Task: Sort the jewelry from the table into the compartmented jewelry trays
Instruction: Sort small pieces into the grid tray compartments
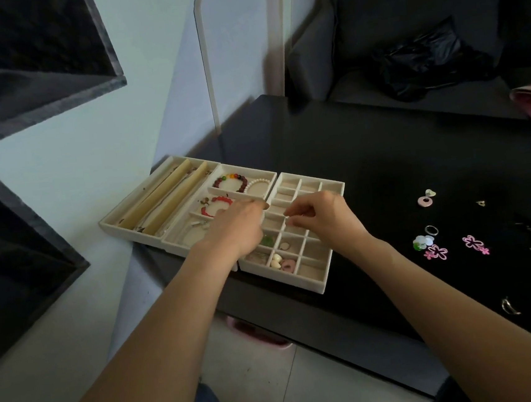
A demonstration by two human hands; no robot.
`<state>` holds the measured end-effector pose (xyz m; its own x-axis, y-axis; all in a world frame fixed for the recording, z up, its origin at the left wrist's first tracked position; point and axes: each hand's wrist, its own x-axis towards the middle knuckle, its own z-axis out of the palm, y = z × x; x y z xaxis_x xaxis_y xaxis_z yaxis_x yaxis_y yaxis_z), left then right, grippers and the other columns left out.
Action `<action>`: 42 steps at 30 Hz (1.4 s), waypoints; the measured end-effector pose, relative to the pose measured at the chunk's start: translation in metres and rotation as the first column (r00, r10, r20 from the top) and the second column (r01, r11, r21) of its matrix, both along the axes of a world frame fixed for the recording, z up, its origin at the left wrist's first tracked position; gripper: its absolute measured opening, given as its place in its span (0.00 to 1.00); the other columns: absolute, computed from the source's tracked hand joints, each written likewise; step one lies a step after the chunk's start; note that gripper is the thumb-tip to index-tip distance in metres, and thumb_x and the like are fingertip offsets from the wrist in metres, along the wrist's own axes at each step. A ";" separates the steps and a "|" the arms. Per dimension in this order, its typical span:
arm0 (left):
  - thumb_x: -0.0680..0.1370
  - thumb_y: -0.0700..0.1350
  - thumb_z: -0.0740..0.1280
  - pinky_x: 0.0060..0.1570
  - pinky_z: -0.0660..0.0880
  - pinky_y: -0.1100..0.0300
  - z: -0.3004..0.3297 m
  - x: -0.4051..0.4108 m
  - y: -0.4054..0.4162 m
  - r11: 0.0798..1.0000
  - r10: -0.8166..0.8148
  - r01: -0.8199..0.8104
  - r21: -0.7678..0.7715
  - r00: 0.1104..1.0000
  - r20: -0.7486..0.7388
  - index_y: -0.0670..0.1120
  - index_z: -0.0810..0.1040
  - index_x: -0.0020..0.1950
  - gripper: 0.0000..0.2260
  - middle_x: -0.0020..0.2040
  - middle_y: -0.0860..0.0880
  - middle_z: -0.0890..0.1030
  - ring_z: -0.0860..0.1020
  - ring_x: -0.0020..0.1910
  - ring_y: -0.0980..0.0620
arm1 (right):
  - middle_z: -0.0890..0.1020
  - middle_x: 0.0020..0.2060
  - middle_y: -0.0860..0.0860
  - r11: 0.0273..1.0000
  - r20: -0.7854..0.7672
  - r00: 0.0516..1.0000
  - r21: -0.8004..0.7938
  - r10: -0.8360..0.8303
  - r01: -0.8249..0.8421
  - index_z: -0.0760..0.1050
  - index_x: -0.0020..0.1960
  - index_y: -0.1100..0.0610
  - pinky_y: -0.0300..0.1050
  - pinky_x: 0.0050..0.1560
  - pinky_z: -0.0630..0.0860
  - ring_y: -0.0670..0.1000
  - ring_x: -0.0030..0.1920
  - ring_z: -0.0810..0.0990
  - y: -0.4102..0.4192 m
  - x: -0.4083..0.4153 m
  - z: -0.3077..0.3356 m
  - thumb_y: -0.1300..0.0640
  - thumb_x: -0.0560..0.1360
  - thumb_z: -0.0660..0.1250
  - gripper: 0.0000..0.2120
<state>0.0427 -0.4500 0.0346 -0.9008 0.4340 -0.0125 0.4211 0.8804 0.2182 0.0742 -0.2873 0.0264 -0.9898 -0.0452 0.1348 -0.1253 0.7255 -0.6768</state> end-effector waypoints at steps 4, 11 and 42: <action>0.76 0.34 0.58 0.52 0.76 0.49 -0.003 -0.003 -0.009 0.997 0.026 -0.033 0.073 0.996 0.089 0.47 0.73 0.64 0.18 0.56 0.46 0.79 0.78 0.52 0.46 | 0.79 0.43 0.47 0.998 -0.078 0.996 0.023 -0.054 0.056 0.79 0.52 0.58 0.26 0.37 0.70 0.41 0.42 0.76 -0.020 -0.015 -0.007 0.58 0.73 0.71 0.08; 0.78 0.35 0.58 0.48 0.75 0.57 -0.002 -0.002 -0.019 0.993 0.029 -0.041 0.109 0.993 0.111 0.47 0.68 0.68 0.20 0.55 0.46 0.78 0.77 0.48 0.50 | 0.82 0.48 0.51 0.973 0.010 1.000 0.228 0.024 -0.026 0.80 0.52 0.56 0.41 0.50 0.78 0.47 0.47 0.80 -0.039 -0.038 -0.022 0.63 0.75 0.68 0.07; 0.75 0.33 0.60 0.53 0.76 0.50 -0.002 -0.006 -0.022 0.995 -0.010 -0.004 0.104 0.991 0.135 0.46 0.71 0.66 0.20 0.56 0.46 0.78 0.77 0.53 0.47 | 0.81 0.51 0.53 0.873 -0.031 0.999 0.486 -0.014 0.028 0.81 0.54 0.57 0.47 0.55 0.77 0.51 0.51 0.80 -0.036 -0.042 -0.019 0.56 0.76 0.68 0.10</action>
<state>0.0371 -0.4718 0.0323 -0.8925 0.4421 -0.0892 0.3841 0.8488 0.3632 0.0325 -0.3237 0.0075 -0.9878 -0.0908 0.1265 -0.1187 0.9649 -0.2344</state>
